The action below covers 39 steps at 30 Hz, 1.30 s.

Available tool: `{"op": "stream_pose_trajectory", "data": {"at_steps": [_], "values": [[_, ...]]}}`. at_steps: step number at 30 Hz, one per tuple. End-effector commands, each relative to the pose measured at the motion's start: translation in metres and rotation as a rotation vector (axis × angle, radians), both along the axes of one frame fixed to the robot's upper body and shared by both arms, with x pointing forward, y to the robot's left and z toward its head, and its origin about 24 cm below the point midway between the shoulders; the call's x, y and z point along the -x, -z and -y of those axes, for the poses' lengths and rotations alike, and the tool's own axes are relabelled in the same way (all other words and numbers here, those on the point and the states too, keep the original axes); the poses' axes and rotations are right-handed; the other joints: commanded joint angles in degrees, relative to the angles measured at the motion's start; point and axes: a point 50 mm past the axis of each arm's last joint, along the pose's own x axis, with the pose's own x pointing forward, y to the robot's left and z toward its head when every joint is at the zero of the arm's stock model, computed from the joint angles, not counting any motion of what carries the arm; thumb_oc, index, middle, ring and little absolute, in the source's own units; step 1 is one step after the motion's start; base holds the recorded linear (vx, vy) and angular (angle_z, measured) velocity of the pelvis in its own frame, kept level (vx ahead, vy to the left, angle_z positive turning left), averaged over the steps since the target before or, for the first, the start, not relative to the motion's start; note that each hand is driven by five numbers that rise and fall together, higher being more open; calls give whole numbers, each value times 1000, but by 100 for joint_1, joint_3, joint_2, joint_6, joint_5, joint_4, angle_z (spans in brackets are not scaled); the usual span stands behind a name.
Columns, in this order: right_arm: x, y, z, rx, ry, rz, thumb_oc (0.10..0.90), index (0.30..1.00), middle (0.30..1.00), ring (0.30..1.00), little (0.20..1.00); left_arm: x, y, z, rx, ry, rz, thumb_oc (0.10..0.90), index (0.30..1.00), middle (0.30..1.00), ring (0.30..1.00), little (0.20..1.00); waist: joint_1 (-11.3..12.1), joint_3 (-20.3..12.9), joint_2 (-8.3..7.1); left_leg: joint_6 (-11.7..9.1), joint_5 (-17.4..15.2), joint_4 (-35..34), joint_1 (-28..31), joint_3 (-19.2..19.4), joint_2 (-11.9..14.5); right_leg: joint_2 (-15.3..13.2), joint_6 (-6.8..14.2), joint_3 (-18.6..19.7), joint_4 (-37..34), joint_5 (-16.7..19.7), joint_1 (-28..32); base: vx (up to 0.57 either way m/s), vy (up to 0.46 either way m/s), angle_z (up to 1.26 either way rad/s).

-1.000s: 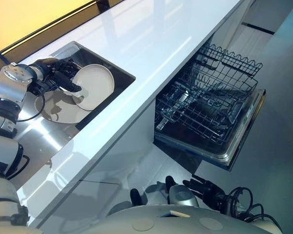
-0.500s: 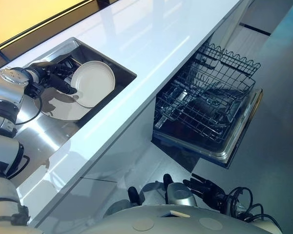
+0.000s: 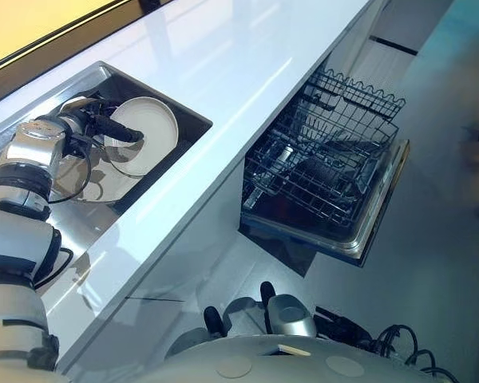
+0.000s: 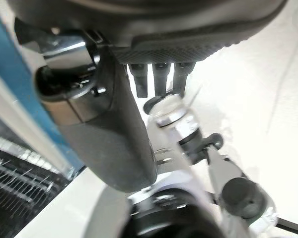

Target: Pick up plates and place into dishwasher.

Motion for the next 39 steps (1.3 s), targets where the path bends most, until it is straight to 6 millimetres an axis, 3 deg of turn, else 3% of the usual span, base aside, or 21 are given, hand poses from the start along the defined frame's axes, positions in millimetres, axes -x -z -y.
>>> {"op": "stream_pose_trajectory", "data": {"at_steps": [1, 7, 8, 9, 10, 17, 25, 35, 39], "values": [[14, 2, -5, -18, -63, -42, 800, 900, 900, 900, 900, -14, -59, 11, 60, 41, 221, 800, 900, 900, 900, 900, -208, -145, 369, 212, -753, 334, -130, 346, -323, 274, 578, 217, 305, 521, -770, 33, -26, -5], [14, 1, -2, -7, -59, -35, 800, 900, 900, 900, 900, -14, -52, 16, 149, 111, 142, 800, 900, 900, 900, 900, -232, -90, 407, 198, -737, 360, -173, 331, -329, 293, 588, 259, 269, 486, -753, 14, -28, -7], [14, 1, -2, -5, -58, -34, 800, 900, 900, 900, 900, -14, -52, 17, 159, 122, 138, 718, 829, 829, 829, 818, -231, -86, 413, 196, -737, 358, -173, 328, -329, 293, 589, 259, 267, 480, -751, -10, -26, -4], [13, 1, 0, -1, -59, -33, 800, 900, 900, 900, 900, -14, -52, 19, 199, 156, 137, 289, 462, 462, 462, 389, -226, -75, 437, 188, -730, 352, -163, 326, -327, 292, 592, 250, 257, 460, -732, -7, -19, -3], [13, 1, 0, 1, -59, -33, 800, 900, 900, 900, 900, -13, -52, 20, 212, 167, 137, 100, 300, 300, 300, 200, -222, -75, 446, 184, -728, 352, -160, 326, -327, 291, 593, 247, 252, 445, -720, 0, 0, 0], [8, -1, 4, 9, -54, -17, 800, 900, 900, 900, 900, -10, -66, 28, 382, 257, 184, 100, 300, 300, 300, 200, -112, -149, 544, 146, -716, 304, -84, 267, -323, 282, 577, 140, 139, 298, -562, -19, -14, 1], [-1, -3, 6, 5, -23, 25, 800, 900, 900, 900, 900, 0, -78, 5, 496, 176, 311, 100, 300, 300, 300, 200, 11, -315, 512, 122, -710, 219, 7, 141, -321, 323, 559, 32, -64, 166, -385, -18, -48, -3], [0, -3, 6, -6, -9, 46, 800, 900, 900, 900, 900, 11, -77, -20, 507, 98, 389, 100, 300, 300, 300, 200, 10, -457, 428, 80, -678, 97, 59, 154, -276, 391, 540, 12, -259, 201, -286, -41, -53, -8], [-20, -9, 4, -35, -20, 179, 800, 900, 900, 900, 900, 11, -90, -22, 502, 48, 486, 100, 300, 300, 300, 200, -9, -468, 392, 57, -672, 84, 75, 186, -242, 421, 509, 21, -348, 214, -206, -80, -65, -8]]}}
